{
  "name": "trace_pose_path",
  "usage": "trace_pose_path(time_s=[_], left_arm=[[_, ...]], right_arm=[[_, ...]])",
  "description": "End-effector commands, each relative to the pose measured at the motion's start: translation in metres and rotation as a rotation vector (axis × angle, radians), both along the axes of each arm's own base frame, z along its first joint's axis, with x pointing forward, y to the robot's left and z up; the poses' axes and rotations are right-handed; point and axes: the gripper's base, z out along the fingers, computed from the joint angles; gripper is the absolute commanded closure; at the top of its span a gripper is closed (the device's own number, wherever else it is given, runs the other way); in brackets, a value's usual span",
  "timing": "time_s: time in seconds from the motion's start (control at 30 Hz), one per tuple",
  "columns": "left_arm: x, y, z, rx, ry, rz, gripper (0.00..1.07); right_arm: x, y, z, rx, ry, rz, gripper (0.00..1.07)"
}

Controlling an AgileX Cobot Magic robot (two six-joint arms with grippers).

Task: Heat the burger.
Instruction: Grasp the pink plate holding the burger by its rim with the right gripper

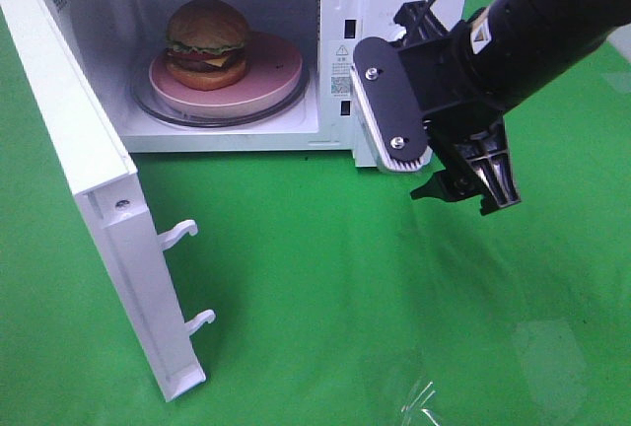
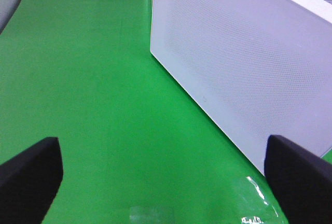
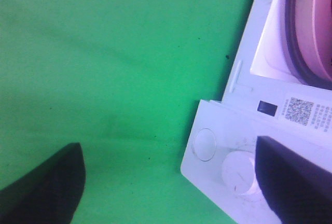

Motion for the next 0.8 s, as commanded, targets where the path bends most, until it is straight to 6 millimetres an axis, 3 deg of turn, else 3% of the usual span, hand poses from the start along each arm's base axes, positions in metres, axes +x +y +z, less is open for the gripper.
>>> trace_pose_path(time_s=[0.03,0.43,0.8], left_arm=[[0.000,0.000,0.000,-0.004,-0.013,-0.001,0.09],[0.000,0.000,0.000,-0.004,-0.013,-0.001,0.09],[0.000,0.000,0.000,-0.004,-0.013,-0.001,0.09]], right_arm=[[0.007,0.008,0.001,0.008,-0.022,-0.007,0.15],[0.035,0.056,-0.012,0.019,-0.084,0.034,0.17],[0.066,0.082,-0.030,0.057,-0.108,0.043,0.19]])
